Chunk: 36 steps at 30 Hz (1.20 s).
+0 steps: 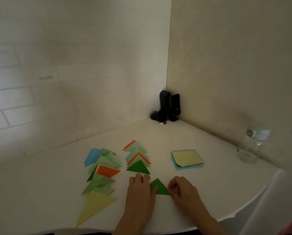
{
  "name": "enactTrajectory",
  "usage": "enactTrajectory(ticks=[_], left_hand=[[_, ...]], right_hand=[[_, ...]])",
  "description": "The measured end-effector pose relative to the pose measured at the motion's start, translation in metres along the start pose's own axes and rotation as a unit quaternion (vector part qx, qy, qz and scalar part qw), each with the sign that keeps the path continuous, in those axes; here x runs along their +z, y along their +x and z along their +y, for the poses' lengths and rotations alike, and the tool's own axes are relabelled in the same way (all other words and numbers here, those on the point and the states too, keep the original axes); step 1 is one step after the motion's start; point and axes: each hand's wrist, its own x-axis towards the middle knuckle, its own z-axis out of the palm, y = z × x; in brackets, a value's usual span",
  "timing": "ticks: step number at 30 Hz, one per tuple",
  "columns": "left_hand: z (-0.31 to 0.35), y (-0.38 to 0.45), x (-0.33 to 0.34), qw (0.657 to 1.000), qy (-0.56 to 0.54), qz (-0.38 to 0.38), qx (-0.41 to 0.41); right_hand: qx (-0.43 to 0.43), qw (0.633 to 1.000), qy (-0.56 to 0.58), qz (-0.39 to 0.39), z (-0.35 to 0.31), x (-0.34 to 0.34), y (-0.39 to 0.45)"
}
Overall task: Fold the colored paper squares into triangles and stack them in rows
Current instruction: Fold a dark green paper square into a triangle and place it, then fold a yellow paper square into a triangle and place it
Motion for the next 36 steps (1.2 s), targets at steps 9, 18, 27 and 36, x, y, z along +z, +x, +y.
enactTrajectory(ticks=[9,18,27,36], left_hand=[[0.001,0.016,-0.007,0.988,-0.093,-0.103,-0.073],[-0.043,0.024,-0.022,0.993,-0.093,0.006,-0.073],[-0.058,0.048,-0.018,0.996,-0.054,0.032,-0.064],[-0.061,0.058,-0.007,0.996,-0.027,0.068,-0.055]], right_hand=[[-0.013,0.999,0.023,0.033,0.003,-0.002,-0.002],[-0.032,0.979,-0.103,0.172,0.041,-0.033,0.047],[0.008,0.987,-0.09,0.129,0.058,-0.025,0.063],[-0.004,0.972,-0.174,0.155,0.058,-0.017,0.067]])
